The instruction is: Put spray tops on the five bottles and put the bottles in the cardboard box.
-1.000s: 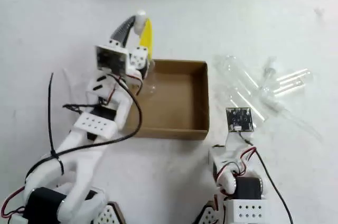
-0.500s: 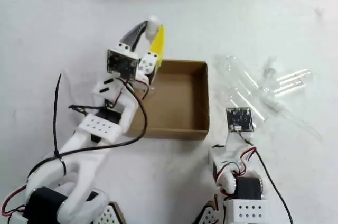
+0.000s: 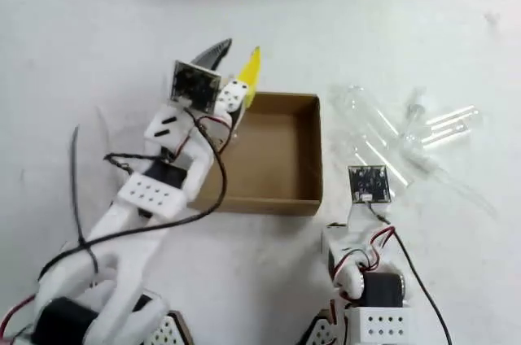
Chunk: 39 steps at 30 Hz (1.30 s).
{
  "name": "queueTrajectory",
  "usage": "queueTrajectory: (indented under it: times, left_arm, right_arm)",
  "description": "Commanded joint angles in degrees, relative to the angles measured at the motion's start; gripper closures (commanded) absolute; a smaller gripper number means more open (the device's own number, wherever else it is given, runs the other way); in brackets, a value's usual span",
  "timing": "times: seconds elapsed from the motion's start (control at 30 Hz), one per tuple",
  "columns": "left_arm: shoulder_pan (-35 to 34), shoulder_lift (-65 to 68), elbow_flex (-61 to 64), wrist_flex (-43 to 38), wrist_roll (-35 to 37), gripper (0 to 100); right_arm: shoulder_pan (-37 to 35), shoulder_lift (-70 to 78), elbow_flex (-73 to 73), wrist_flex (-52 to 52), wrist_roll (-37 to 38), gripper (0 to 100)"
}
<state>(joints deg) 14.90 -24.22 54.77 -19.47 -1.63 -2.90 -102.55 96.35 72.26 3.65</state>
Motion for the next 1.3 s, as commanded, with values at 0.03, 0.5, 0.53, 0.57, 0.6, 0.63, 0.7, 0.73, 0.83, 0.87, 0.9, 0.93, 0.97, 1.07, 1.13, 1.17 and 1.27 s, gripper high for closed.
queueTrajectory:
  times: [0.03, 0.5, 0.53, 0.57, 0.6, 0.63, 0.7, 0.73, 0.83, 0.87, 0.9, 0.93, 0.97, 1.07, 1.13, 1.17, 1.27]
  left_arm:
    - [-1.4, -18.2, 0.2, 9.5, -0.5, 85]
    - [-15.0, -39.8, -27.1, 68.2, -0.9, 85]
    - [-15.9, -39.8, -27.5, 70.8, -0.9, 85]
    - [-17.0, -39.8, -27.5, 72.6, -0.9, 85]
    - [-18.2, -39.8, -27.4, 74.5, -0.9, 85]
    - [-19.5, -39.8, -27.3, 76.1, -0.9, 85]
    - [-21.6, -39.8, -26.6, 78.4, -0.6, 85]
    - [-21.8, -39.8, -25.9, 78.8, -0.5, 85]
    - [-22.1, -39.8, -22.7, 78.3, -0.5, 85]
    - [-22.3, -39.8, -20.6, 77.5, -0.5, 85]
    - [-22.3, -39.8, -17.8, 76.4, -0.5, 85]
    - [-22.3, -40.0, -14.5, 74.6, -0.6, 85]
    - [-22.3, -40.0, -10.7, 71.9, -0.8, 85]
    - [-22.7, -40.1, 1.1, 60.9, -0.4, 85]
    - [-22.8, -40.2, 7.2, 55.5, 1.2, 85]
    - [-23.0, -40.2, 9.1, 53.9, 3.1, 85]
    - [-25.5, -40.2, 10.9, 52.7, 7.0, 85]
  right_arm:
    - [0.0, -0.6, 0.5, 0.3, 0.4, 98.3]
    - [-0.2, -0.6, 0.5, 0.3, 0.4, 98.3]
    - [0.0, -0.6, 0.5, 0.3, 0.4, 98.3]
    - [0.1, -0.6, 0.5, 0.3, 0.4, 98.3]
    - [0.1, -0.6, 0.5, 0.2, 0.4, 98.3]
    - [0.1, -0.6, 0.5, 0.0, 0.4, 98.3]
    - [-0.4, -0.6, 0.3, -1.2, 0.4, 98.3]
    - [-0.1, -0.6, -0.1, -3.6, 0.4, 98.3]
    - [0.7, -0.6, -0.7, -12.9, 0.4, 98.4]
    - [1.0, -0.6, -0.8, -16.0, 0.5, 98.4]
    - [1.0, -0.6, -0.7, -18.5, 1.7, 98.4]
    - [1.0, -0.6, -0.5, -20.3, 3.9, 98.4]
    - [0.9, -0.6, -0.4, -20.9, 6.9, 98.4]
    - [1.4, -0.6, -0.8, -21.4, 19.2, 98.4]
    - [3.1, -0.7, -1.2, -22.6, 28.0, 98.4]
    - [4.2, -0.7, -1.5, -24.0, 31.2, 98.4]
    - [5.1, -0.7, -2.3, -28.4, 31.0, 98.4]
